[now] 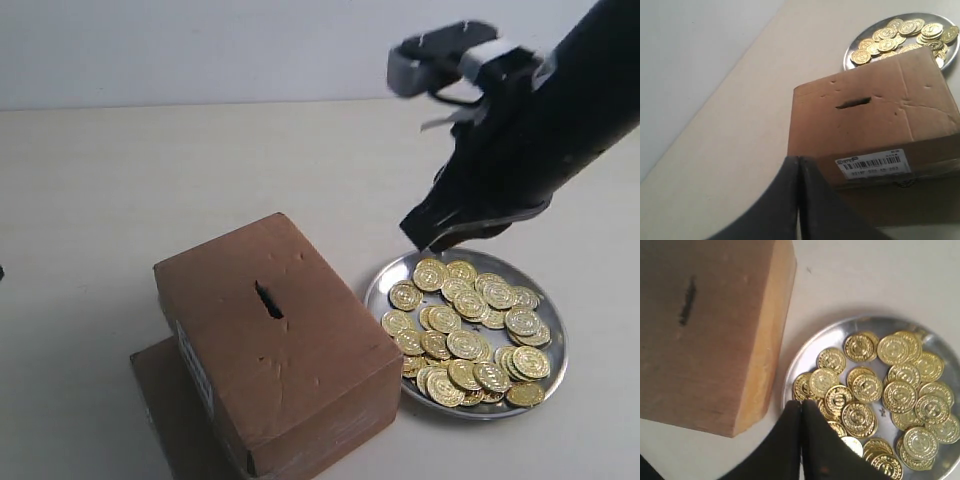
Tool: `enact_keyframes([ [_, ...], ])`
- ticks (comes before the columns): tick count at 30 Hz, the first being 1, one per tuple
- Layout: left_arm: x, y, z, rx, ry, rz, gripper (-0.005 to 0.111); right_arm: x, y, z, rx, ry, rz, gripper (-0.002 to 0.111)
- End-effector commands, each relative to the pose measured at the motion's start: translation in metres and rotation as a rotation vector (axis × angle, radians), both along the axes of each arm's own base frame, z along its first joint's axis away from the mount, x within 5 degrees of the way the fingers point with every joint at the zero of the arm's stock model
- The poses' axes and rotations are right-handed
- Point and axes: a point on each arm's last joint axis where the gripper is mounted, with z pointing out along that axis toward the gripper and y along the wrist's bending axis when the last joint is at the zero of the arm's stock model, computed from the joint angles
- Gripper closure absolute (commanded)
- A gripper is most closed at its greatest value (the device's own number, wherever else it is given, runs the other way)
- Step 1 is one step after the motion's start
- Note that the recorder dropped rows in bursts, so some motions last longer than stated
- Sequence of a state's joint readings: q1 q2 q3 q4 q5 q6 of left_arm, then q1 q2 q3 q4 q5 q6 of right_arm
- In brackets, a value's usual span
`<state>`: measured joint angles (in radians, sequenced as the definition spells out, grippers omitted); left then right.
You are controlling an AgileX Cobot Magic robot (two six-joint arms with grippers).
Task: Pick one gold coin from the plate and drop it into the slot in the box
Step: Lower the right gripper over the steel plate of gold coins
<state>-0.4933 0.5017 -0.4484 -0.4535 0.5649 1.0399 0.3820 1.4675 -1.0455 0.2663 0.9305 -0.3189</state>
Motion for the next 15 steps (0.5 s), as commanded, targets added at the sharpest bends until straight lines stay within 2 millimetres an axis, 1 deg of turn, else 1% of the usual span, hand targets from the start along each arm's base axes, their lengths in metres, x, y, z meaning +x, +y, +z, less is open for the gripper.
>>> enact_keyframes([
  [1,-0.001,-0.002,-0.013,-0.006,0.017,-0.014,0.107,0.024,0.001,-0.039,-0.141,0.075,0.013,0.105],
  [3,-0.002,-0.003,-0.018,0.005,0.013,-0.027,0.107,0.033,-0.002,-0.053,-0.218,0.094,-0.02,0.099],
  [5,-0.003,-0.003,-0.022,0.019,-0.004,-0.046,0.107,0.041,-0.005,-0.063,-0.282,0.095,-0.059,0.089],
  [7,-0.005,-0.003,-0.024,0.027,-0.014,-0.063,0.107,0.046,-0.008,-0.068,-0.321,0.096,-0.095,0.076],
  [11,-0.008,-0.003,-0.026,0.026,-0.031,-0.08,0.107,0.051,-0.008,-0.078,-0.351,0.1,-0.09,0.046],
  [12,-0.008,-0.003,-0.025,0.025,-0.036,-0.081,0.107,0.052,-0.007,-0.08,-0.348,0.096,-0.09,0.041],
  [13,-0.009,-0.002,-0.025,0.024,-0.042,-0.082,0.107,0.054,-0.007,-0.081,-0.343,0.088,-0.101,0.037],
  [15,-0.01,-0.001,-0.025,0.021,-0.052,-0.081,0.107,0.056,-0.006,-0.085,-0.339,0.088,-0.113,0.037],
])
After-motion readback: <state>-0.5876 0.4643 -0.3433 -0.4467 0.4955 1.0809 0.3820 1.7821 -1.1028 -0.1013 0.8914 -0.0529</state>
